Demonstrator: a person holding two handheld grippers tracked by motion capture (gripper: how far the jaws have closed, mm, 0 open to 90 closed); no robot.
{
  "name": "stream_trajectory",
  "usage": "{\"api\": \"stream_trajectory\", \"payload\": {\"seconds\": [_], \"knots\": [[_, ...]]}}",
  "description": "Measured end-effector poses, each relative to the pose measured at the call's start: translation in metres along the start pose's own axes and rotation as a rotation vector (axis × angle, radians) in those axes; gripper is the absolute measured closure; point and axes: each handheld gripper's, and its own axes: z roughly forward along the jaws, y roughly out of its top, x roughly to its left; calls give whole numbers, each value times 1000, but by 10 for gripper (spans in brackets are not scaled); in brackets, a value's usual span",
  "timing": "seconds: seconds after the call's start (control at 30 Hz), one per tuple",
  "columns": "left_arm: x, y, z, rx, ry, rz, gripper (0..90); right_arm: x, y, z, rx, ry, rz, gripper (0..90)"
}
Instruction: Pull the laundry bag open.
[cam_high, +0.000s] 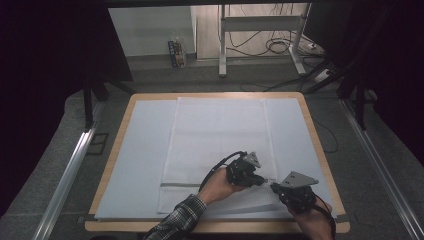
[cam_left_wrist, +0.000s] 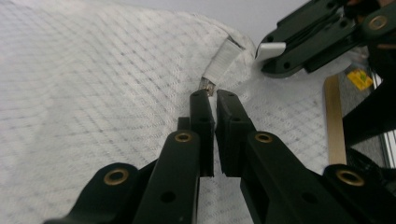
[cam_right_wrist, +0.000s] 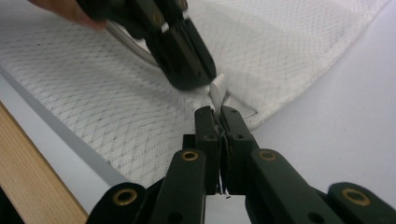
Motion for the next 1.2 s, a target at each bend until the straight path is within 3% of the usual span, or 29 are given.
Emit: {"api": "stream_trajectory", "payload": {"seconds": [0.23,0.33,0.47,0.63,0.7,0.83,1.07,1.2], "knots": [[6,0,-12,-56,-39,-31,864,-4,-2,1,5,9,21,830],[5,-1,-13,-81,-54,-46,864,-7,-2,-1,-18,7,47,713],[6,-3,-15,-90,-68,-43,864,-14,-4,1,-34,22,96,488],[8,-5,-19,-104,-86,-20,864,-22,-5,8,-41,87,145,401],[8,-7,-19,-125,-97,-29,864,-24,-3,10,-52,113,148,409],[9,-8,-20,-136,-99,-16,864,-28,1,16,-65,166,156,508],[9,-9,-18,-107,-65,6,860,-30,4,13,-88,172,142,814],[9,-11,-16,-102,-66,1,863,-26,6,13,-67,151,130,848]]}}
